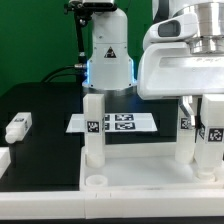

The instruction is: Assemble desk

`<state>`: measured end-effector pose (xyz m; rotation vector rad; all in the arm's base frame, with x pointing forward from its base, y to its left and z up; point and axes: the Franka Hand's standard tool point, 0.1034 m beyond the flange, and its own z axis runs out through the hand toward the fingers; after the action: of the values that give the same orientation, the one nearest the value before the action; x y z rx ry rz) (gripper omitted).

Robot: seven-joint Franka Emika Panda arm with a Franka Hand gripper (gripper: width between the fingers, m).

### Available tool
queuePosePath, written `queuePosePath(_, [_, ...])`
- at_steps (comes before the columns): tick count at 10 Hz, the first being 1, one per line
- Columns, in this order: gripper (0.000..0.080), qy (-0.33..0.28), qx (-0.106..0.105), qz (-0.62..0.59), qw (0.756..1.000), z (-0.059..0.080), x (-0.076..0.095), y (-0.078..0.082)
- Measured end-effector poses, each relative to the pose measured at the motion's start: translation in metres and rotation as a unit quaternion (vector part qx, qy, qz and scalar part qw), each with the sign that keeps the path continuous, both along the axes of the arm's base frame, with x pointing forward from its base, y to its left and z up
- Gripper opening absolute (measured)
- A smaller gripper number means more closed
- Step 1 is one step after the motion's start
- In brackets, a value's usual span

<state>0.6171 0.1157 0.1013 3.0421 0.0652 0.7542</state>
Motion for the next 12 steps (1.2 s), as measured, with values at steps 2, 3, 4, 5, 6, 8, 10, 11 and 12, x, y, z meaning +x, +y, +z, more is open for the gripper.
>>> queuePosePath(2, [0.0284, -0.01, -0.001, 0.0, 1.0, 0.0017, 0.0026, -0.001])
queuePosePath(3, [0.0284, -0.009, 0.0, 0.0, 1.0, 0.0018, 0.0029, -0.0003])
queuePosePath(4, [0.0284, -0.009, 0.0, 0.0, 1.0, 0.0018, 0.0029, 0.0])
queuePosePath(5, [0.0285, -0.009, 0.0, 0.0, 1.0, 0.0019, 0.0029, 0.0])
queuePosePath(6, [0.0285, -0.009, 0.0, 0.0, 1.0, 0.0019, 0.0029, 0.0])
queuePosePath(8, [0.0503, -0.009, 0.0, 0.0, 1.0, 0.0019, 0.0029, -0.0001])
queuePosePath(10, [0.0641, -0.009, 0.0, 0.0, 1.0, 0.0019, 0.0029, 0.0])
queuePosePath(11, [0.0641, -0.007, 0.0, 0.0, 1.0, 0.0016, 0.0027, 0.0001])
queuePosePath(12, [0.0648, 0.009, 0.002, 0.0, 1.0, 0.0011, 0.002, 0.0013])
